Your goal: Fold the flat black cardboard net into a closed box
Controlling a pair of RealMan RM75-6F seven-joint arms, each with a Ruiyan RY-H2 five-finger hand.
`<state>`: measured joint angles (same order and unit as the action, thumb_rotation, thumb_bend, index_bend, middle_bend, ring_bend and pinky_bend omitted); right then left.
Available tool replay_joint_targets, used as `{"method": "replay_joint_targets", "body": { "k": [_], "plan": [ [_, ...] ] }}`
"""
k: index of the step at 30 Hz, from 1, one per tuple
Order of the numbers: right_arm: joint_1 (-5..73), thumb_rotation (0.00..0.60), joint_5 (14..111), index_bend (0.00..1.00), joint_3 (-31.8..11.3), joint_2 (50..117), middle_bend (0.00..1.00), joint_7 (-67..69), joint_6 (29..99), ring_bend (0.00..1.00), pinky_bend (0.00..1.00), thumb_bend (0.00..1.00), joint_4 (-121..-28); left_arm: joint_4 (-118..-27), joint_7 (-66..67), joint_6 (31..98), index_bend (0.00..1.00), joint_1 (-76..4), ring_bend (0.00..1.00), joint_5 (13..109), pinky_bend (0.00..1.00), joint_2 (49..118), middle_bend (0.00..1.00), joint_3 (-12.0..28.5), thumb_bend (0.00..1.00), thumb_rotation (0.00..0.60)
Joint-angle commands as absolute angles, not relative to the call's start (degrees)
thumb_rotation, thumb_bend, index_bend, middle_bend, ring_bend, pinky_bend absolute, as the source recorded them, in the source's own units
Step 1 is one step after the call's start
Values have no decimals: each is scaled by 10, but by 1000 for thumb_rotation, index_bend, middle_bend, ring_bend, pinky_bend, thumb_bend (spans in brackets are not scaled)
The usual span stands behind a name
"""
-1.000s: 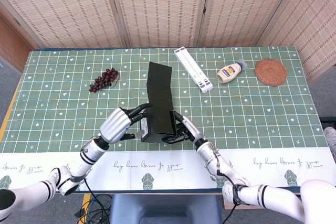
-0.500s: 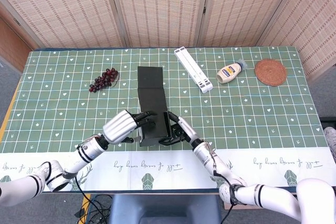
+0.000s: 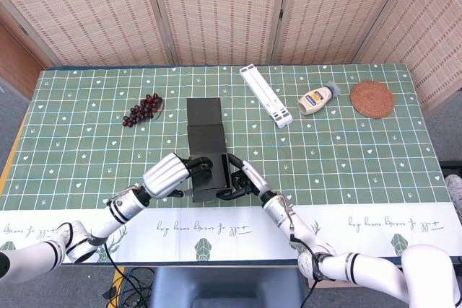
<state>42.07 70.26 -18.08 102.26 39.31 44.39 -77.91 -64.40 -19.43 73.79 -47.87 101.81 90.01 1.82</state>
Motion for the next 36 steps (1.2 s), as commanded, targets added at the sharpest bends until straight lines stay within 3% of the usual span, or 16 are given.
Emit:
{"method": "replay_joint_targets", "body": {
  "k": [1,11,27,36],
  "plan": [
    [421,600,705,448,-180,1028,515,400,443,801,1000,76,-769,-624,-200,752,359,-471,588,1013,893,912,297,18,91,600],
    [426,600,715,448,-182,1044,515,423,445,801,1000,76,-740,-565,-219,783,359,-446,588,996,893,956,292,15,91,600],
    [455,600,702,449,-183,1102,515,385,430,802,1000,76,-641,-323,-292,804,377,-427,588,1017,893,1090,292,-33,91,600],
    [455,600,725,449,-173,1117,515,394,439,801,1000,75,-617,-263,-309,808,428,-440,589,1033,892,1110,342,-56,91,600]
  ]
}}
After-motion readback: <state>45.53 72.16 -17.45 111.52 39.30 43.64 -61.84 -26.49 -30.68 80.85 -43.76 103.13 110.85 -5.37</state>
